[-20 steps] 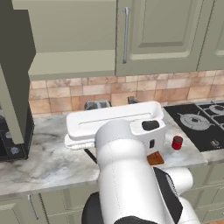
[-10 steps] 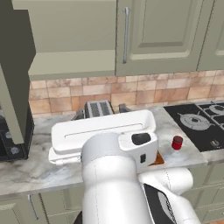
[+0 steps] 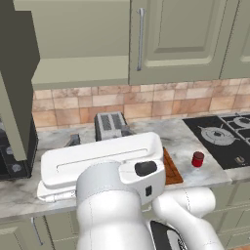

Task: Pick the bread, place it on the cutting board, pick the jam, place it on the counter, and close the cabinet.

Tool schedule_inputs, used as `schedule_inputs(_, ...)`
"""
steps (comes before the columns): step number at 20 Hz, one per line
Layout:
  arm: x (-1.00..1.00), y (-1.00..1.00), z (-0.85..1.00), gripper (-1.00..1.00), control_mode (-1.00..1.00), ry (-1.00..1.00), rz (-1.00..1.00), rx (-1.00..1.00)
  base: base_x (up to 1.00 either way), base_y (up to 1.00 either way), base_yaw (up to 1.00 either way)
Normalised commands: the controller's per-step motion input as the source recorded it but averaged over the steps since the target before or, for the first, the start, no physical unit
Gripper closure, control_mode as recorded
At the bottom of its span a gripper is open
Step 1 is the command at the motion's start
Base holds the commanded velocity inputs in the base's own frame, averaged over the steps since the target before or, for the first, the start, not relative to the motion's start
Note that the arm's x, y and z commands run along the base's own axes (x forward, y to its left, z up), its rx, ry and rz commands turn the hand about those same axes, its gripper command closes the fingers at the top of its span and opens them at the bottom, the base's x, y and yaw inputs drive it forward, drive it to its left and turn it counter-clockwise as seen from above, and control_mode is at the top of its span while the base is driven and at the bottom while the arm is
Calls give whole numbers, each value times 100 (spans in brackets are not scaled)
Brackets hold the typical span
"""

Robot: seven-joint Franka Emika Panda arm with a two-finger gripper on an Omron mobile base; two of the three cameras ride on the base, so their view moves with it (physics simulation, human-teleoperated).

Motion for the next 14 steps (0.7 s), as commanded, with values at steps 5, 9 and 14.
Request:
schedule_inputs(5, -4, 26, -14, -100, -100, 0, 4, 0, 0, 0, 0)
schedule_inputs(9, -5, 17, -14, -100, -100, 0, 6, 0, 0, 0, 0)
schedule_inputs(14, -3, 15, -9, -100, -100, 0, 7, 0, 0, 0, 0)
